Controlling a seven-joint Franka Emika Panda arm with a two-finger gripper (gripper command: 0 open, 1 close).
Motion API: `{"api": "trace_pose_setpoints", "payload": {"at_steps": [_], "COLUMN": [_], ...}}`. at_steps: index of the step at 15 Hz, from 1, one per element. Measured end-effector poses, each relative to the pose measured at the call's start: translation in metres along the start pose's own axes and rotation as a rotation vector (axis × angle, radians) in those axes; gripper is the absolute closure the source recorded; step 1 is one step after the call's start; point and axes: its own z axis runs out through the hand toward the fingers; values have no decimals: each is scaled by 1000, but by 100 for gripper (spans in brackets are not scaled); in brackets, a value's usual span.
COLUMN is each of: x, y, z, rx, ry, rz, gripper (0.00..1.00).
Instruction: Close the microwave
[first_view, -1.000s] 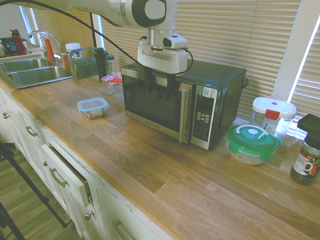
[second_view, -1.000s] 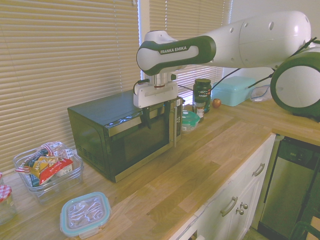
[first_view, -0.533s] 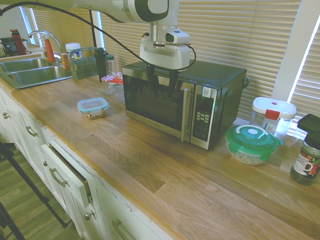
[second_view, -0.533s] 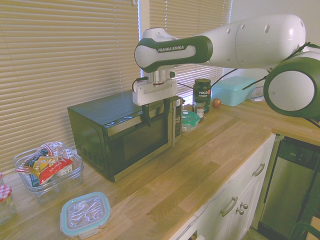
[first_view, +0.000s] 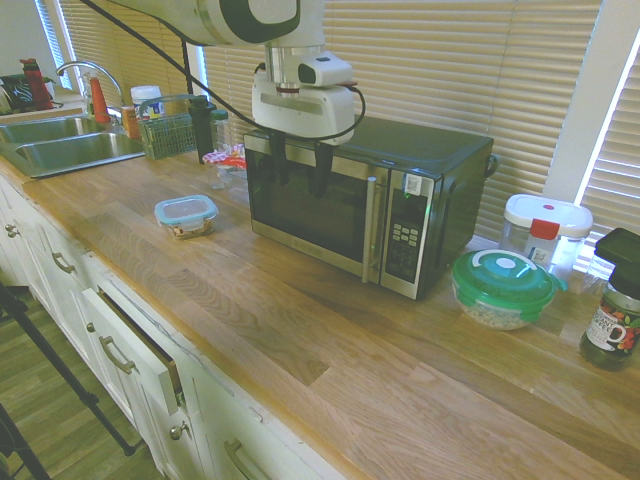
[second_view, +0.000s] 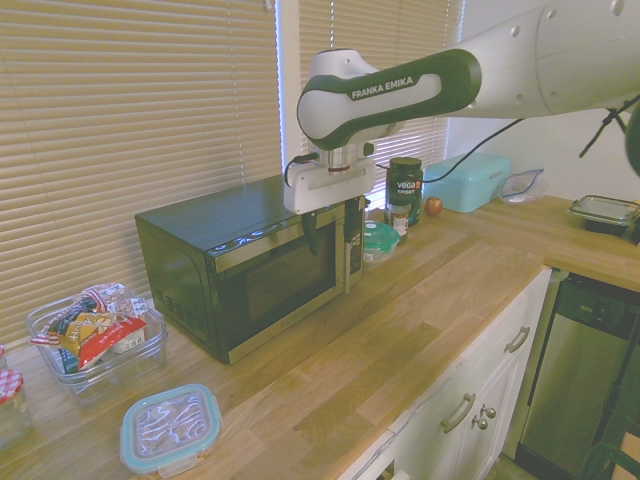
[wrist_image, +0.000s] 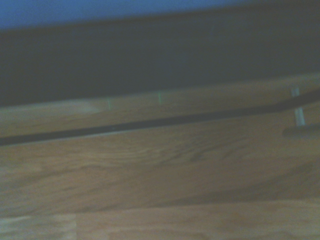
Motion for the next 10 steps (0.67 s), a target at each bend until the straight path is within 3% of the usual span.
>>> {"api": "trace_pose_setpoints", "payload": {"at_steps": [10], "x": [-84], "y": [109], "z": [73], "rx": [-12], "ry": [-22], "rz": [-3], "gripper": [0]}}
